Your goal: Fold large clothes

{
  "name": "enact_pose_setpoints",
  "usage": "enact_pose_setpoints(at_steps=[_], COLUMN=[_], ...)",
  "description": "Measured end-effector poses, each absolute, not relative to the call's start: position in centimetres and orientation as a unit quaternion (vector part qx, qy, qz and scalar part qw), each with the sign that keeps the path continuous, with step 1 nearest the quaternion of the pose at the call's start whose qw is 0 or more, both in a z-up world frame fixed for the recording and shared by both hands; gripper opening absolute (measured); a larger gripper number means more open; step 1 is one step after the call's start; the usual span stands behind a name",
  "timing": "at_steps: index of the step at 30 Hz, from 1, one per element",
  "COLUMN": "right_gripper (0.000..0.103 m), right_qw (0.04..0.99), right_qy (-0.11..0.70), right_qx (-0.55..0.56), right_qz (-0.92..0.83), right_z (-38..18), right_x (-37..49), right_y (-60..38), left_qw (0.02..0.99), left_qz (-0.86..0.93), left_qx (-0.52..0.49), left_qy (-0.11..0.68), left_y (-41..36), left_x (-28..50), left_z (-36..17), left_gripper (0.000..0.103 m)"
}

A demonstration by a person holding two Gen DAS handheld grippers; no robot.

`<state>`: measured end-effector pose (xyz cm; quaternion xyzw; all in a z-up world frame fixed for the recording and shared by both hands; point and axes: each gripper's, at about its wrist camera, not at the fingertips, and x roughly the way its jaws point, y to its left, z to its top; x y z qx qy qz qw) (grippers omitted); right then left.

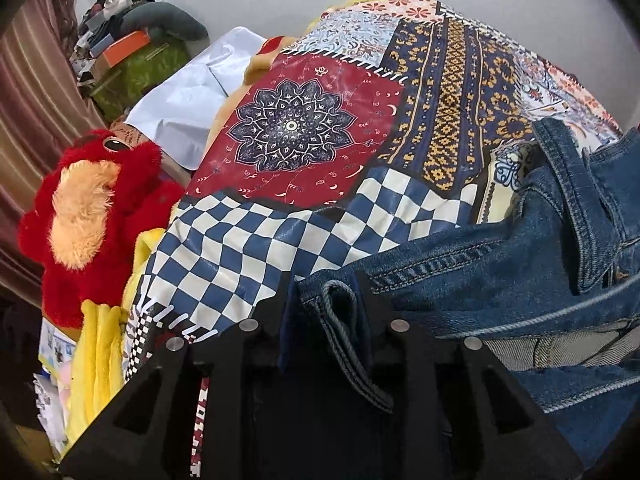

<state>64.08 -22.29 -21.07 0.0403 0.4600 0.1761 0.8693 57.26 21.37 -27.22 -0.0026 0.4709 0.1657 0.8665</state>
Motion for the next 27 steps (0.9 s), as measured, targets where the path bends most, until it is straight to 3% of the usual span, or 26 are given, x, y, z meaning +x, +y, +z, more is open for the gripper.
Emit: enact_pose_setpoints(at_steps=[3, 6, 8, 10, 12, 14, 17, 27], right_gripper=[0.015, 0.015, 0.015, 0.015, 0.015, 0.015, 0.015, 0.015], right_qw=[0.909, 0.897, 0.895, 0.893, 0.889, 0.885, 0.872, 0.829], right_qy=[0.411, 0.441, 0.444, 0.445, 0.448, 0.449, 0.454, 0.496], right_qx=[-0.068, -0.01, 0.015, 0.02, 0.022, 0.024, 0.011, -0.039], right_qz=[0.007, 0.024, 0.043, 0.064, 0.09, 0.123, 0.181, 0.256], right_z=[-19.4, -18.8, -18.5, -18.3, -18.4, -18.7, -19.5, -24.2], right_x=[63.1, 62.5, 61.6, 60.5, 59.8, 59.1, 57.7, 57.6], right_y=[-24.5, -28.7, -29.7, -29.4, -28.1, -26.2, -22.1, -12.1], left_qw=[0.867, 0.87, 0.871, 0.879, 0.892, 0.901, 0.906, 0.864], left_qz=[0.162, 0.144, 0.141, 0.156, 0.166, 0.164, 0.132, 0.062], left_qx=[-0.003, -0.025, -0.043, -0.046, -0.029, -0.013, -0.006, 0.074], left_qy=[0.472, 0.471, 0.468, 0.447, 0.419, 0.402, 0.403, 0.495], left_y=[21.5, 21.9, 22.4, 22.7, 22.8, 22.7, 22.6, 18.9], left_x=[57.0, 56.2, 55.4, 54.2, 52.7, 51.3, 49.4, 49.9], left_z=[-27.2, -26.1, -24.8, -22.9, -20.6, -18.8, -17.7, -25.4], left_gripper=[0.031, 0.031, 0.039, 0.061, 0.073, 0.075, 0.088, 0.091])
